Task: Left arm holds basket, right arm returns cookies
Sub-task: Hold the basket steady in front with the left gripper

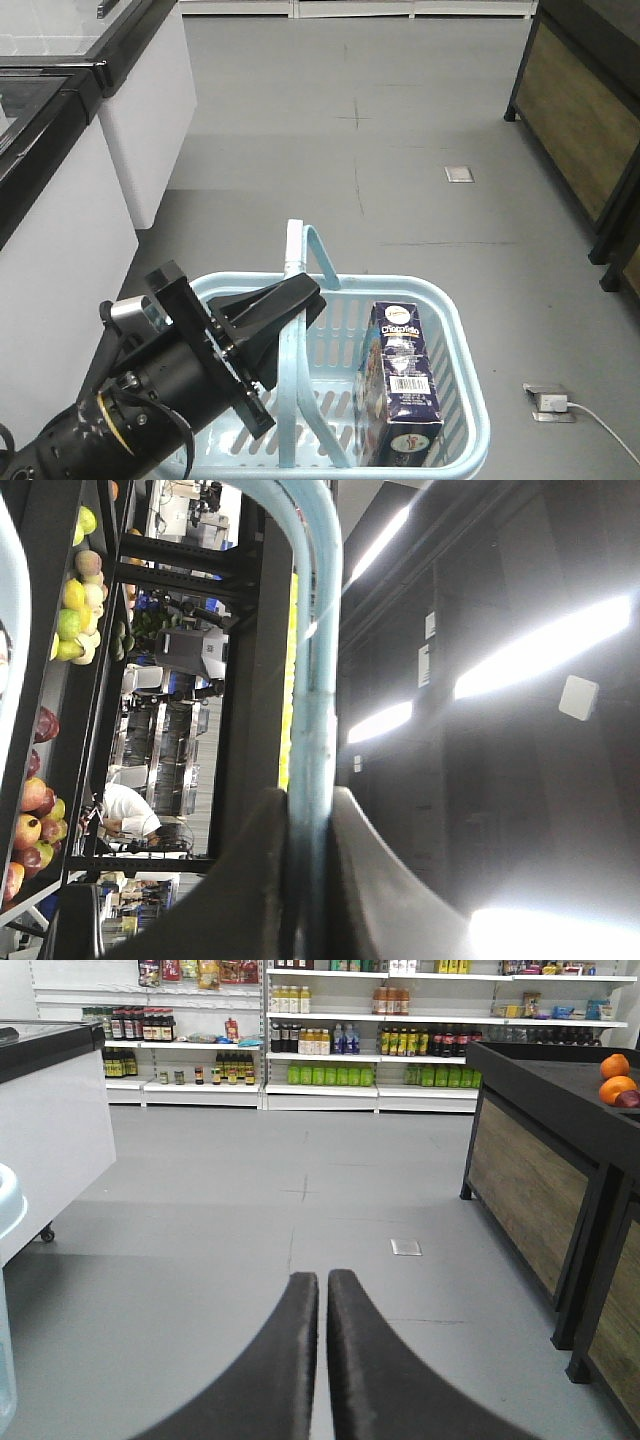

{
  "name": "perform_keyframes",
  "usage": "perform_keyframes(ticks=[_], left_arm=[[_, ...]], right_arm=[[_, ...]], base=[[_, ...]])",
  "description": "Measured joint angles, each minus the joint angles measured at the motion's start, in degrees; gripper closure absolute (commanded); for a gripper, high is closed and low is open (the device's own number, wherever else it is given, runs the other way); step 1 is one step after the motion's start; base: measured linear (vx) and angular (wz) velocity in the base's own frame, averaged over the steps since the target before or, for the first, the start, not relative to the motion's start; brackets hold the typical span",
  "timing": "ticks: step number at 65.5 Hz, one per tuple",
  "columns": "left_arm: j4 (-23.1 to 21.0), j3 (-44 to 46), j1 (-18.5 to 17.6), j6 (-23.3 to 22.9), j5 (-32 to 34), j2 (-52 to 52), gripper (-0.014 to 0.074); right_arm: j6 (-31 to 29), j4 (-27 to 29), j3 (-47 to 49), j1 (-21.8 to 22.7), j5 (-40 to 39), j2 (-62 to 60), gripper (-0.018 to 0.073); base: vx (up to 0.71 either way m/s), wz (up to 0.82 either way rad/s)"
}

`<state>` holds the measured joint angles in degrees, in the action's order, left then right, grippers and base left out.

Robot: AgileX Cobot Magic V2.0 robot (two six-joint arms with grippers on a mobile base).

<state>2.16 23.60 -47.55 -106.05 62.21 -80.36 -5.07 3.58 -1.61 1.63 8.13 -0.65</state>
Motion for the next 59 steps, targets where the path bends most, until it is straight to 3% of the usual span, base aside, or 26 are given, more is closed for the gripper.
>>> perform_keyframes(ticks=[59], left_arm=[[0.2,0.0,0.0,0.0,0.0,0.0,0.0599]], right_arm=[[0.0,0.0,0.0,0.0,0.0,0.0,0.0562]], base=[[0.0,0.0]])
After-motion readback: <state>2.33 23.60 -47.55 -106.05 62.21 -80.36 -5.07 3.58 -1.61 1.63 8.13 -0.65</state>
